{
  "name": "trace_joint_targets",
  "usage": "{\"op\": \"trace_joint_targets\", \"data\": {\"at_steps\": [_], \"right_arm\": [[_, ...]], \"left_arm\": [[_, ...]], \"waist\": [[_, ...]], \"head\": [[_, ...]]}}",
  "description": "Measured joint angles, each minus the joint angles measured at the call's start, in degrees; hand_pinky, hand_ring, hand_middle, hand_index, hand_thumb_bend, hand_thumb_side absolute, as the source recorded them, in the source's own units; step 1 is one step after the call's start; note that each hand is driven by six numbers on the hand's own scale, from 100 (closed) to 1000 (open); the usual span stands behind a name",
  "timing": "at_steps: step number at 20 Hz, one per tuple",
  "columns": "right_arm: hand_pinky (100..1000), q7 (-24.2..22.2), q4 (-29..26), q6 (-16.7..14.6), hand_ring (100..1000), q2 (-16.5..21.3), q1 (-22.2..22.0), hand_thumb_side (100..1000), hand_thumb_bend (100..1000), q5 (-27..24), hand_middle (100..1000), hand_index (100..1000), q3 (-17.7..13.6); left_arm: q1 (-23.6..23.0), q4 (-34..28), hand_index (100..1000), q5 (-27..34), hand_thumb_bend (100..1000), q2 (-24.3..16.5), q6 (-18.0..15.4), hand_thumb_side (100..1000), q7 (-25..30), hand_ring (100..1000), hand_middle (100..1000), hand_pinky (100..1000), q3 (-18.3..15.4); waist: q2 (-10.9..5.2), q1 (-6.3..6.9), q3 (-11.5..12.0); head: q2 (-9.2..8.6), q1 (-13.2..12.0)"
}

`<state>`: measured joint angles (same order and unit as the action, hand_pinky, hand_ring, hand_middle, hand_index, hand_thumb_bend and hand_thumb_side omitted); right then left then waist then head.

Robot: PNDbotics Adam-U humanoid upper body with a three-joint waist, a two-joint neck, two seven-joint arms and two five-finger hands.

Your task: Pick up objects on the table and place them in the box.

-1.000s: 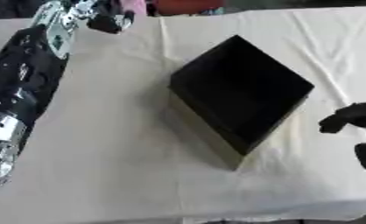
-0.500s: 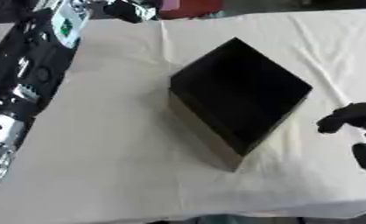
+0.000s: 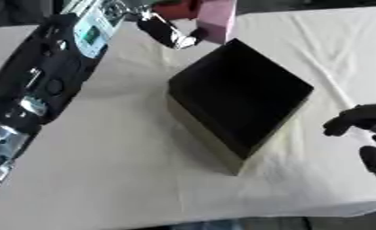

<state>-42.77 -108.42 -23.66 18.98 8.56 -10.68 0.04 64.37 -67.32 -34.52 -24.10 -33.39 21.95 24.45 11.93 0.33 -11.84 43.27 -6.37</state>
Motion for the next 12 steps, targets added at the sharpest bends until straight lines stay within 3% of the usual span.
{"op": "trace_joint_targets", "data": {"at_steps": [6, 12], "right_arm": [[737, 0.0, 0.0, 0.0, 669, 0.0, 0.0, 390, 100, 0.0, 597, 838, 0.0], [737, 0.0, 0.0, 0.0, 668, 0.0, 0.1, 391, 100, 0.0, 598, 838, 0.0]], "left_arm": [[-0.5, -1.5, 589, 2.4, 100, 0.9, -0.4, 274, 5.2, 529, 476, 661, 1.9], [-2.6, -1.5, 609, 0.5, 100, 2.6, -1.0, 306, 7.0, 541, 491, 666, 4.6]], "waist": [[0.03, 0.08, -0.3], [0.46, 0.06, -0.7]], "head": [[-0.02, 0.0], [-0.04, 0.0]]}}
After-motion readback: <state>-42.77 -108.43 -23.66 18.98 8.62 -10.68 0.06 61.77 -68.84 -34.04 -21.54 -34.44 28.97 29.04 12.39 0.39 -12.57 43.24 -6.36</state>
